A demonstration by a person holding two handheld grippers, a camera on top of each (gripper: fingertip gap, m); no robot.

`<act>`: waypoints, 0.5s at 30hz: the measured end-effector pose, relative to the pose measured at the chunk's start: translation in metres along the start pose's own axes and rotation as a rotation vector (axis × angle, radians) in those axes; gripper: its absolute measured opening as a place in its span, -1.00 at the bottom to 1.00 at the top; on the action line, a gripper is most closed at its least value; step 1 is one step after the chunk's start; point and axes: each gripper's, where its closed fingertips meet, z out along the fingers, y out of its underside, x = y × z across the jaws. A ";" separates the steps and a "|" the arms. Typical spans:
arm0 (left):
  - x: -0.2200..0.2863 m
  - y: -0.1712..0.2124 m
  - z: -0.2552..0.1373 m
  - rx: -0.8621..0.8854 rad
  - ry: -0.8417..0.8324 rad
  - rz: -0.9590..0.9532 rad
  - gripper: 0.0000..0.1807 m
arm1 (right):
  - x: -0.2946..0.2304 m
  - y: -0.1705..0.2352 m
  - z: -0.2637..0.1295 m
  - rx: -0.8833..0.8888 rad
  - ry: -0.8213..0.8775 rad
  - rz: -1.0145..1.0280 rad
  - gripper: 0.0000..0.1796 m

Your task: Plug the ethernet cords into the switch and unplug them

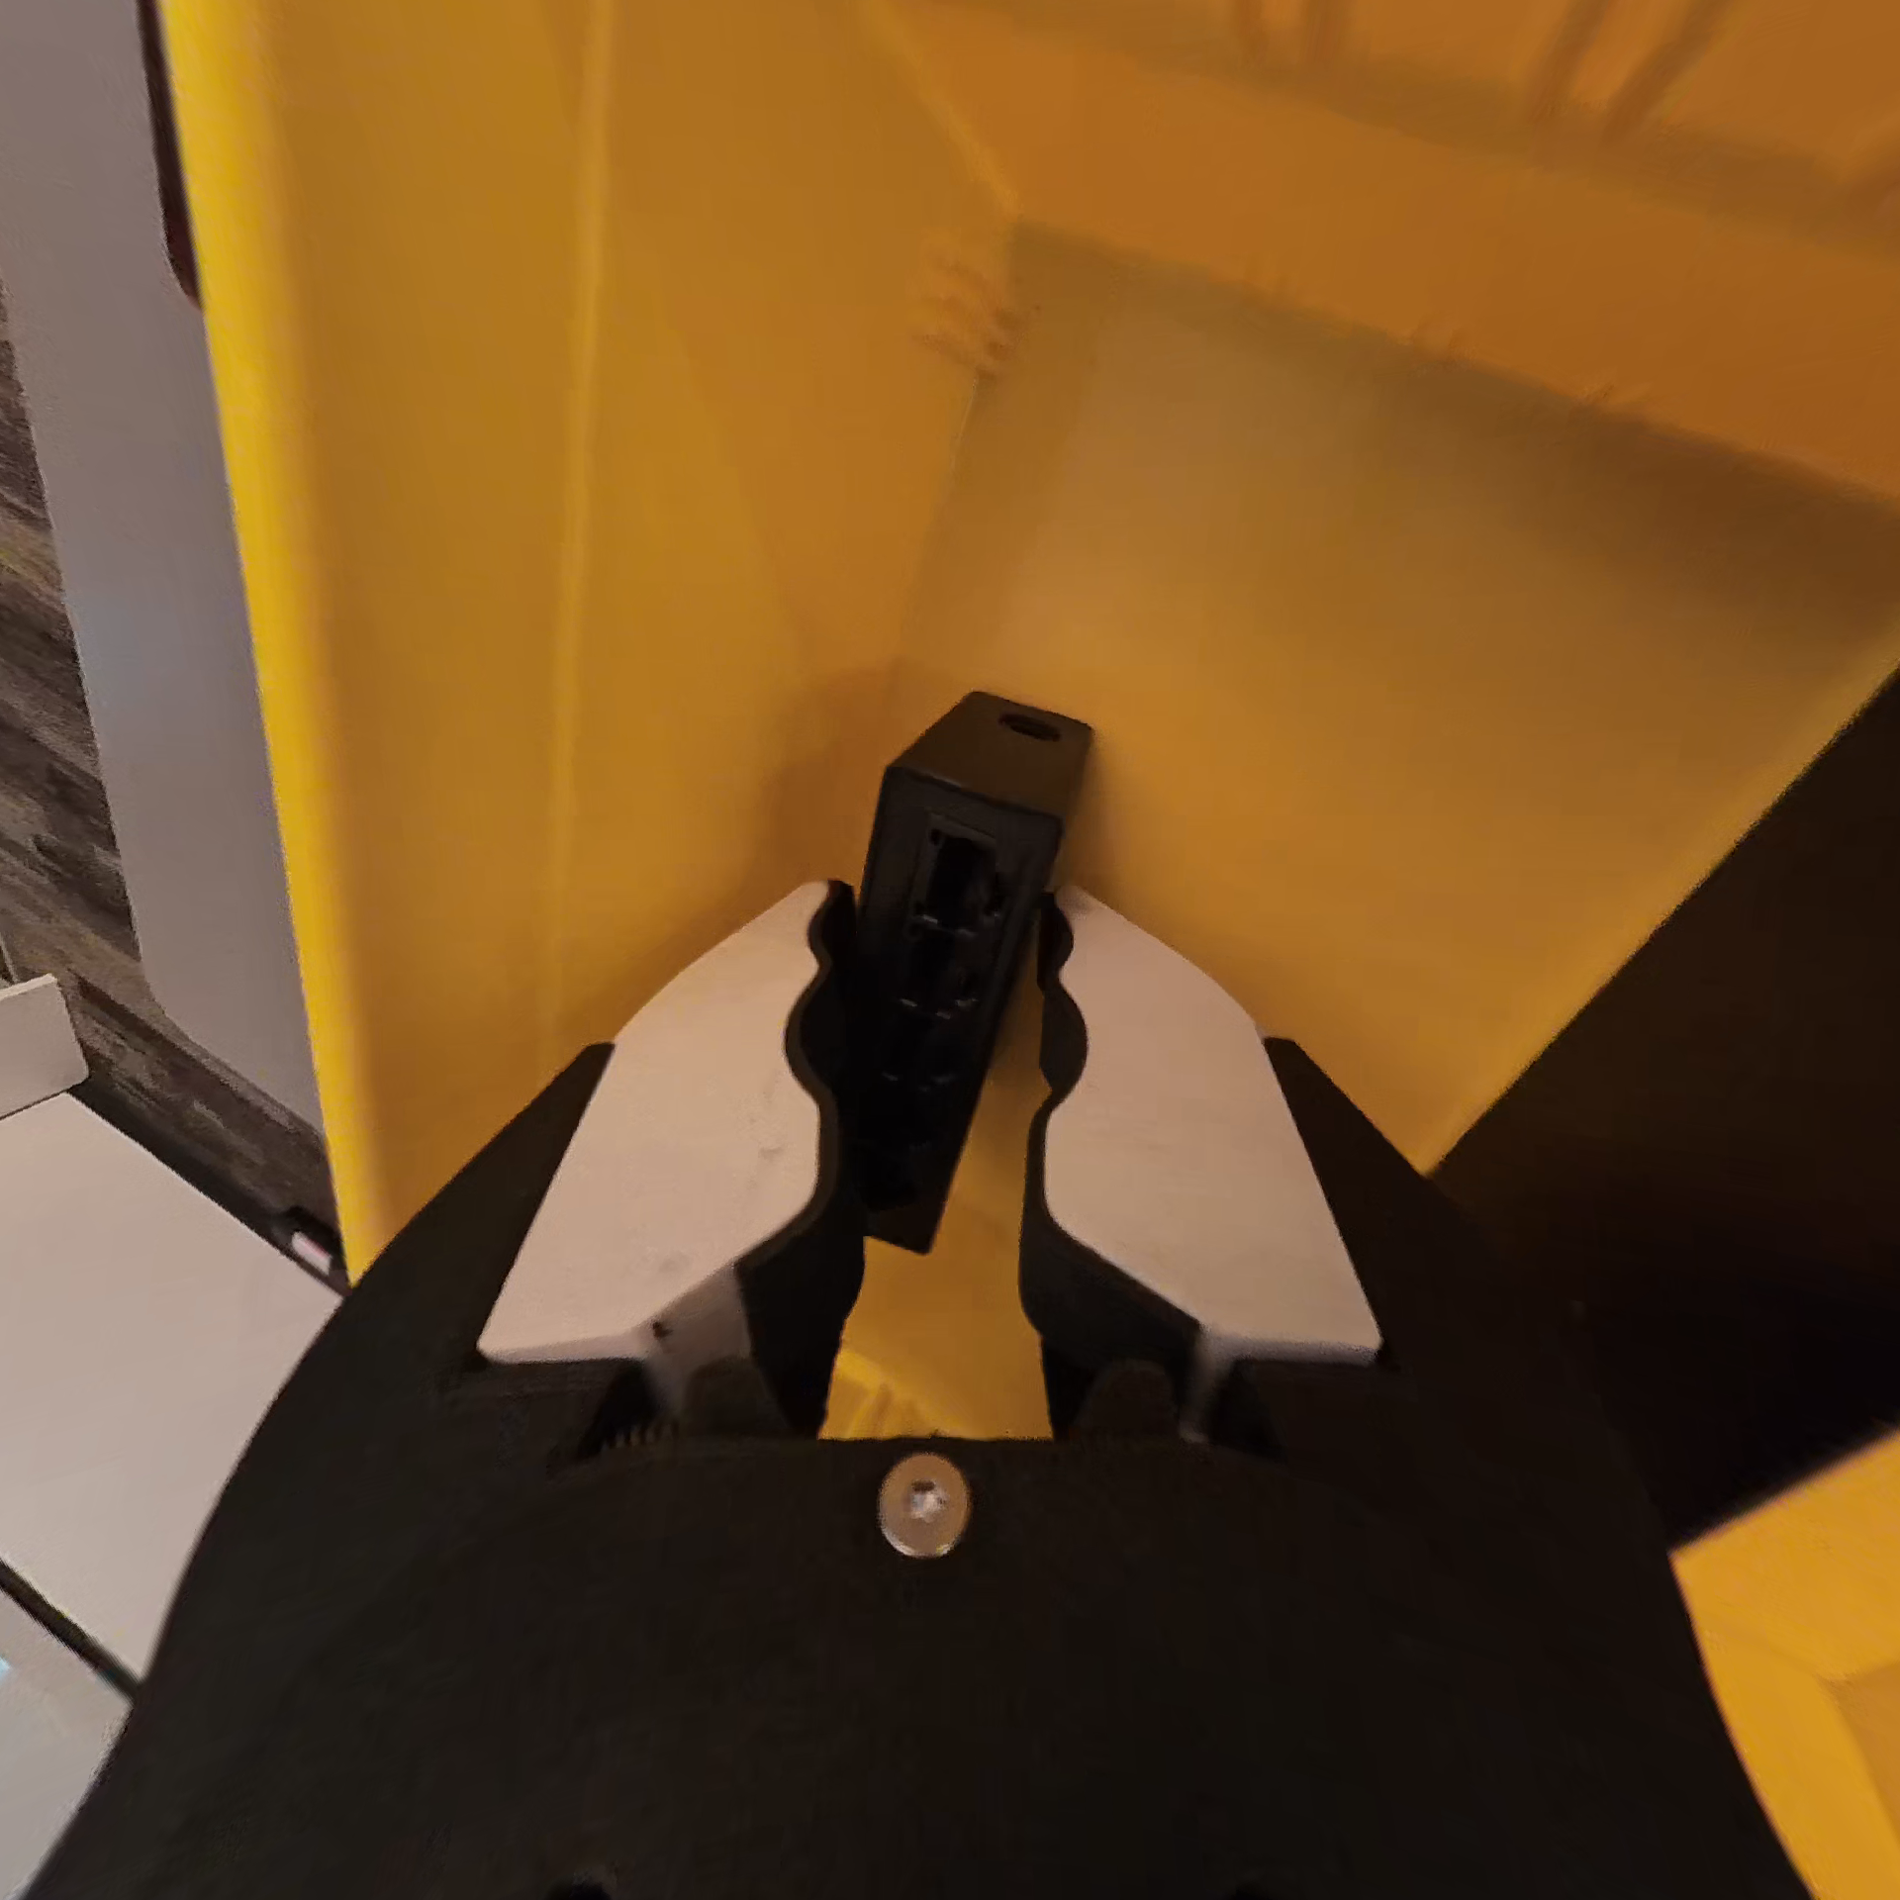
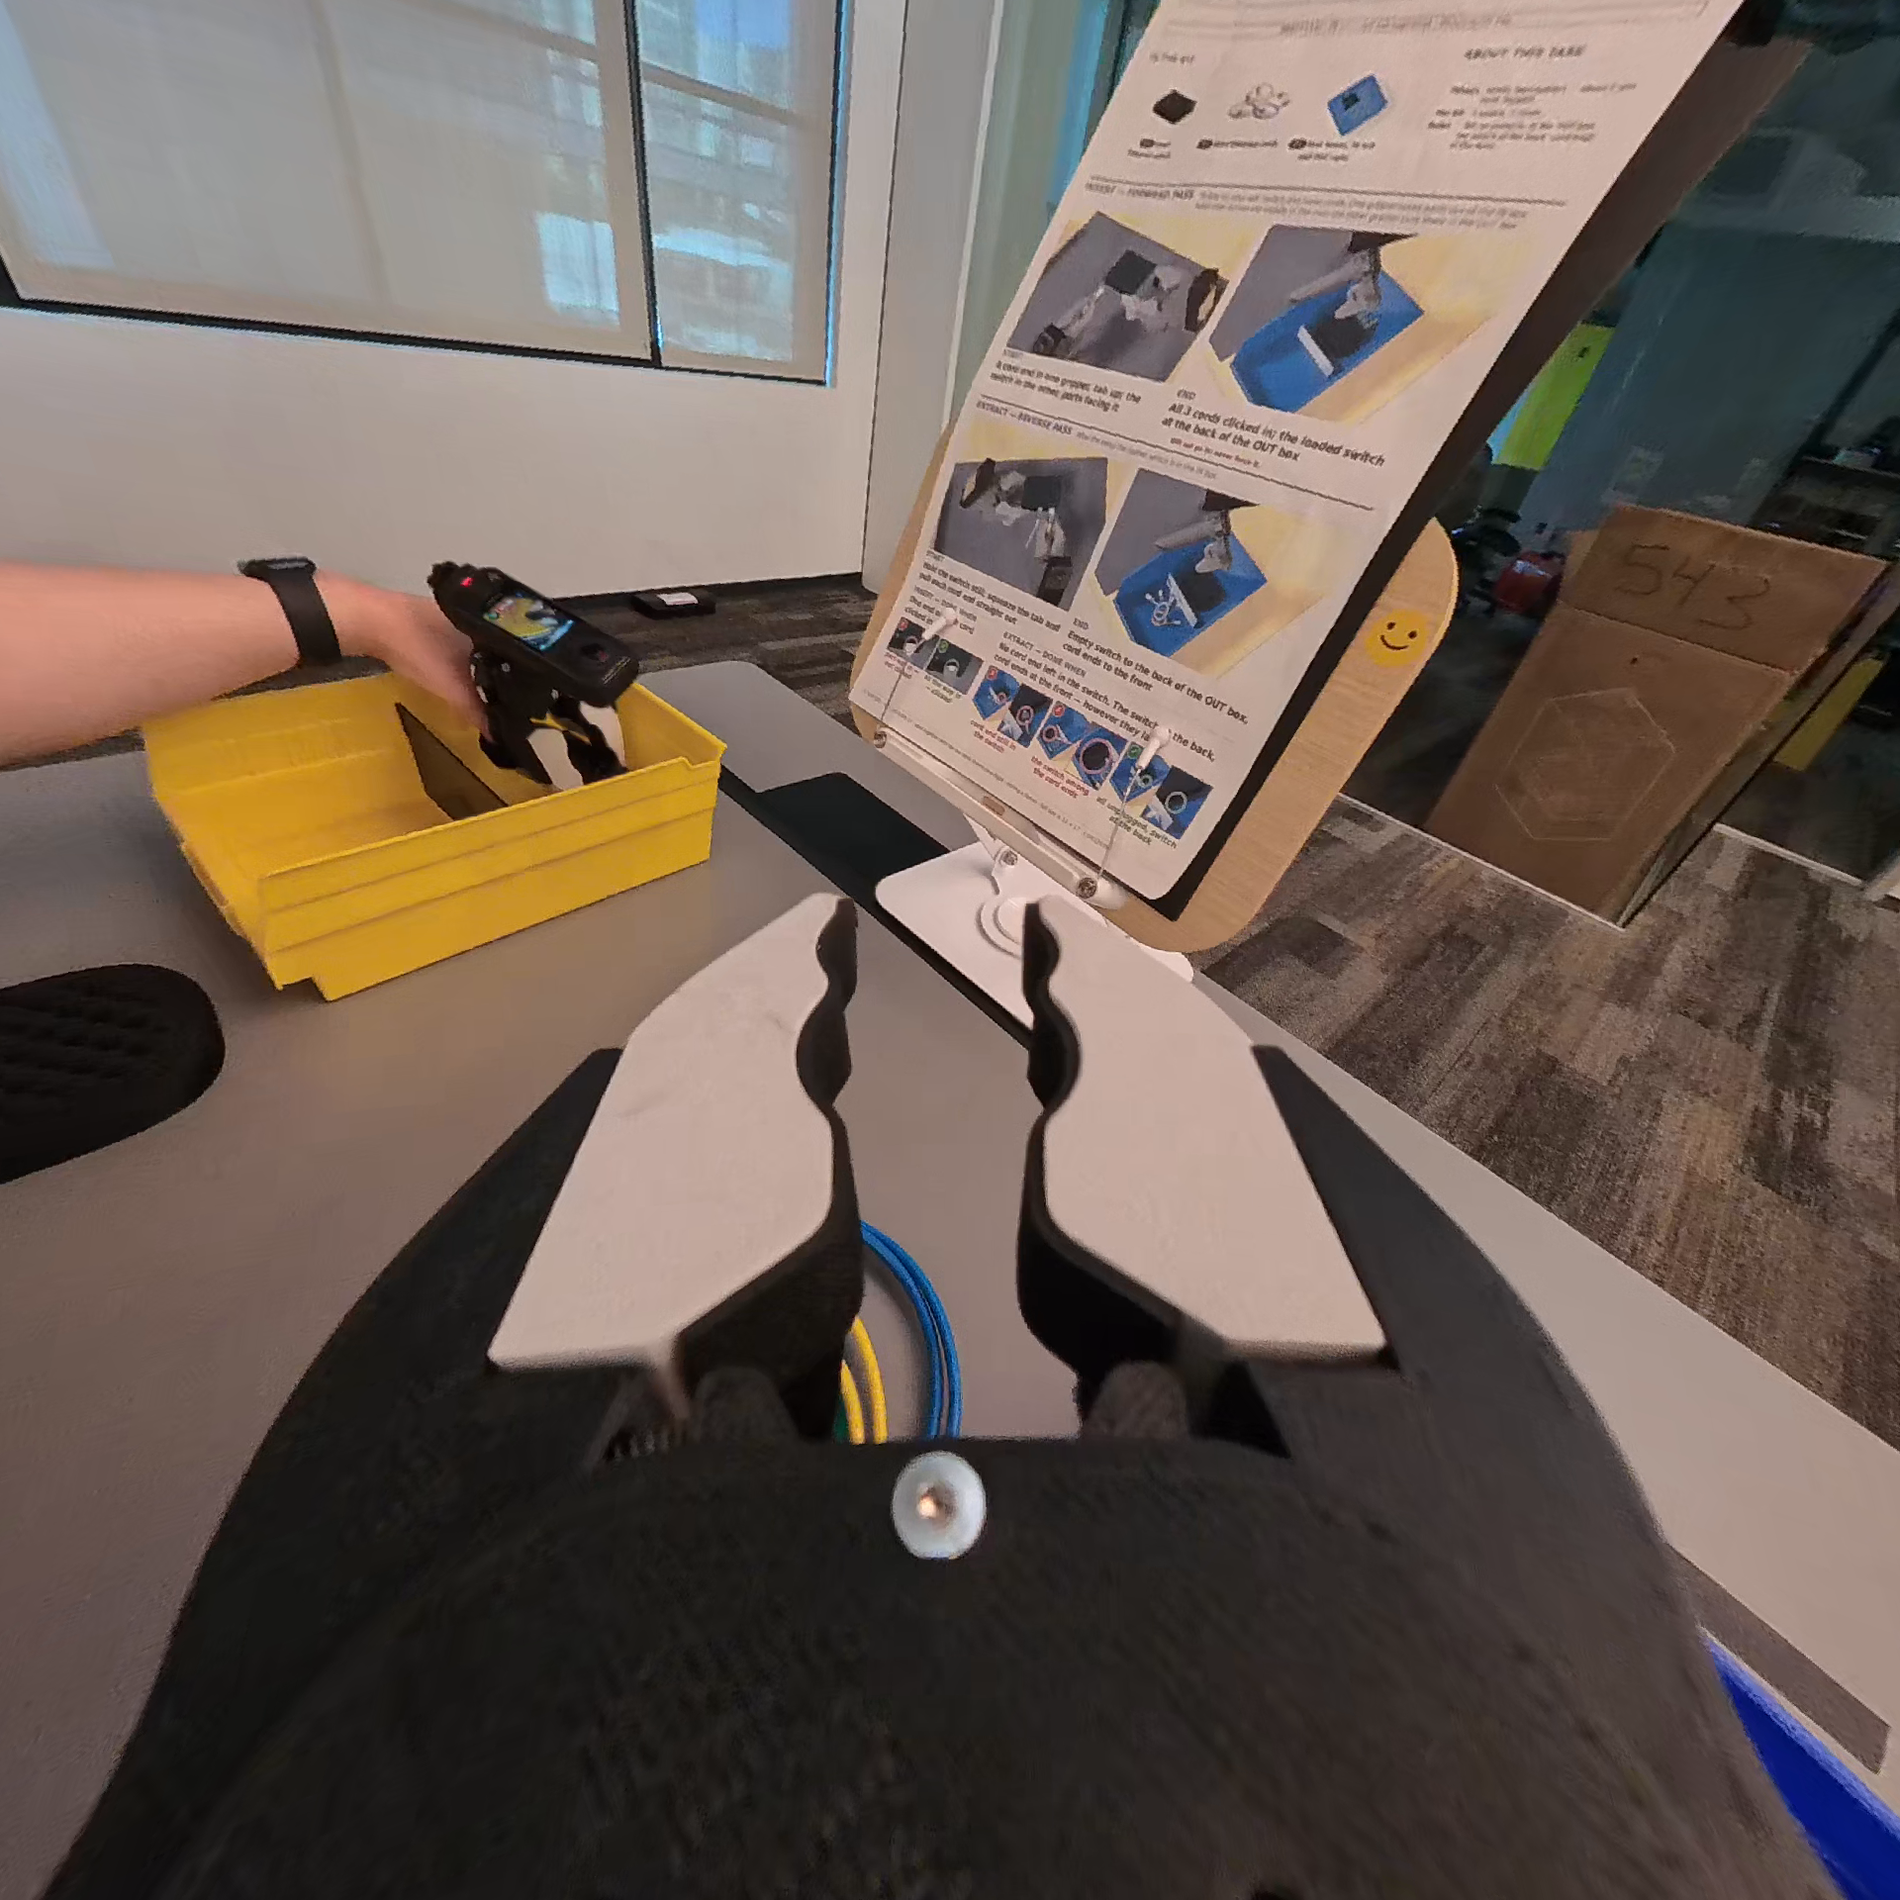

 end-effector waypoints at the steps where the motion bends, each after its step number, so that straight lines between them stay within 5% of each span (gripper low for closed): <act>1: 0.003 0.002 -0.002 -0.005 0.018 -0.002 -0.67 | 0.000 -0.001 -0.001 0.004 -0.002 -0.002 -0.65; 10: 0.004 0.014 -0.019 -0.052 0.085 -0.125 -0.69 | 0.000 -0.004 -0.006 0.022 -0.009 0.004 -0.66; 15: -0.011 -0.007 -0.071 0.093 0.010 -0.243 -0.69 | 0.004 -0.003 -0.008 0.012 0.008 -0.001 -0.66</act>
